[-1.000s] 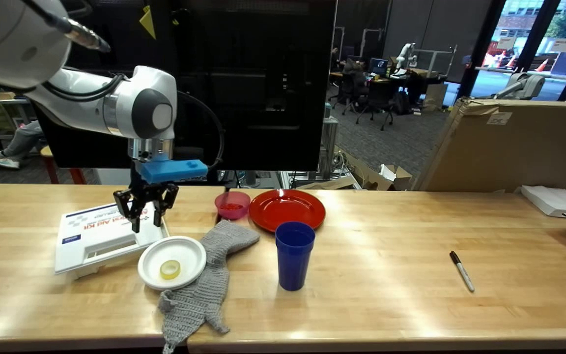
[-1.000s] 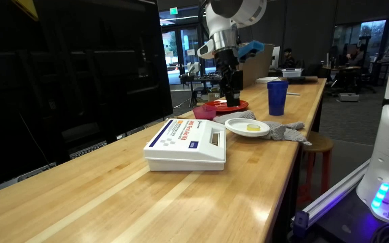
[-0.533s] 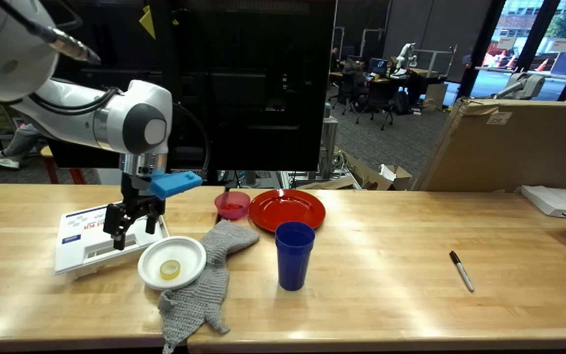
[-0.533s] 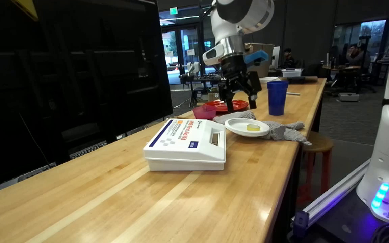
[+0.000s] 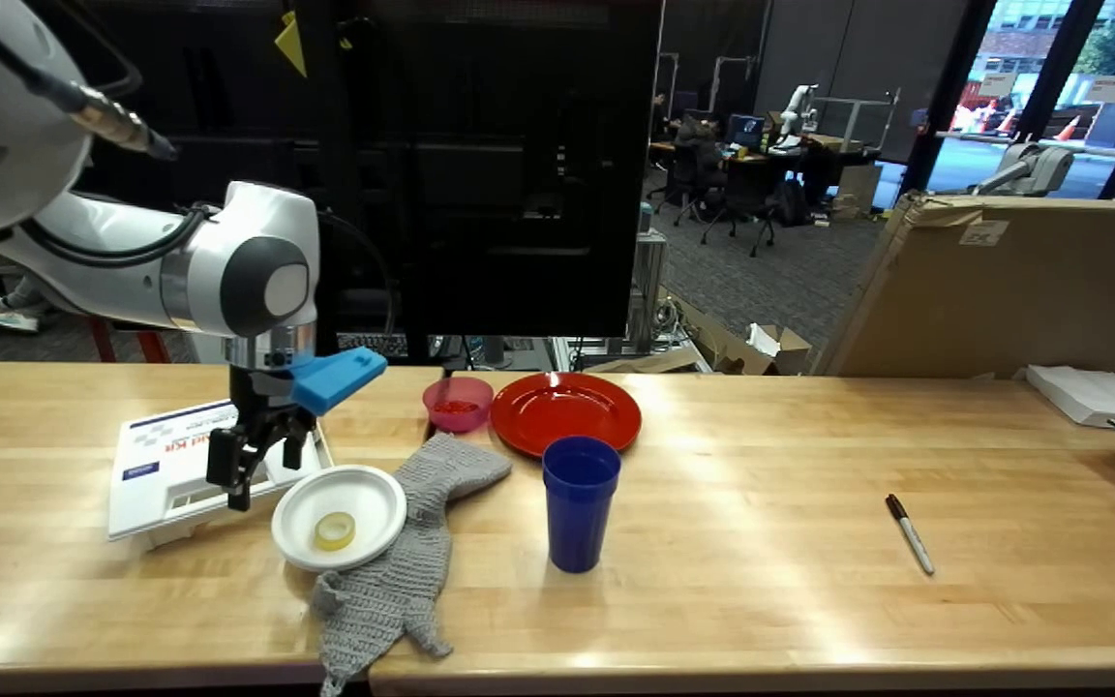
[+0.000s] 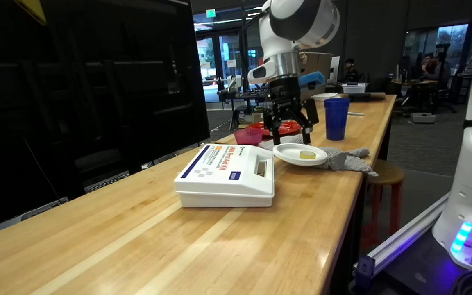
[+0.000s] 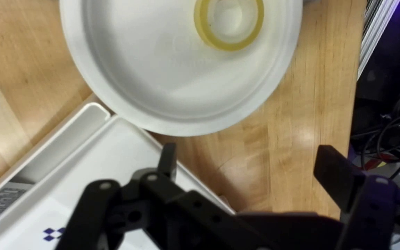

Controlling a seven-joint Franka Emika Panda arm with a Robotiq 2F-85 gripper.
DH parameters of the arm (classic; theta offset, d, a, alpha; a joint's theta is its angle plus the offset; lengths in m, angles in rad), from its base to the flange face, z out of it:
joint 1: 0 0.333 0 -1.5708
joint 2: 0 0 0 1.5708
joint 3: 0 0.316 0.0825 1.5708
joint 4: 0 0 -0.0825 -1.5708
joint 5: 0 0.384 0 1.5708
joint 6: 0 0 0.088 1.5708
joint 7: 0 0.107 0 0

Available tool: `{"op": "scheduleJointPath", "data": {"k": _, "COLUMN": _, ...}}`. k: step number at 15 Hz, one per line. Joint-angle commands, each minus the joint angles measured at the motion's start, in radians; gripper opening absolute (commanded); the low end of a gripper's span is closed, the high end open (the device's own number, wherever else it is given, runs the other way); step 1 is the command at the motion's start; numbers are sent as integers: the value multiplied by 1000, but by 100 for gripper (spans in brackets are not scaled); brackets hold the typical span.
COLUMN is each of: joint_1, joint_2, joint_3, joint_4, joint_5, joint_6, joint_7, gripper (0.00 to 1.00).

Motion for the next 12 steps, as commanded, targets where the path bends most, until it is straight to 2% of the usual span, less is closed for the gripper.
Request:
{"op": "scheduleJointPath", "data": {"k": 1, "joint_1": 25, "joint_2": -68, "joint_3": 20, "joint_4": -50, "joint_5": -16, "joint_6": 32, "joint_7": 6, "gripper": 100}}
{"op": "scheduleJointPath", "data": {"k": 2, "joint_1": 31, "joint_2": -79, "joint_3": 27, "joint_4": -56, "joint_5": -14, "joint_6": 38, "joint_7": 22, "gripper": 100}}
{"op": "scheduleJointPath", "data": {"k": 3, "joint_1": 29, "joint_2": -104, "joint_3": 53, "joint_4": -72, "joint_5": -26, "joint_6": 79, "joint_7": 113, "gripper": 100}}
{"op": "scheduleJointPath", "data": {"k": 8, "joint_1": 82, "joint_2": -172, "joint_3": 119, "joint_4": -133, "joint_5": -7, "joint_6": 257, "joint_7": 412, "gripper": 100}}
{"op": "scheduleJointPath", "data": {"k": 12, "joint_1": 99, "joint_2": -215, "joint_3": 187, "joint_4": -190, "joint_5": -110, "joint_6": 367, "joint_7": 716, "gripper": 100}}
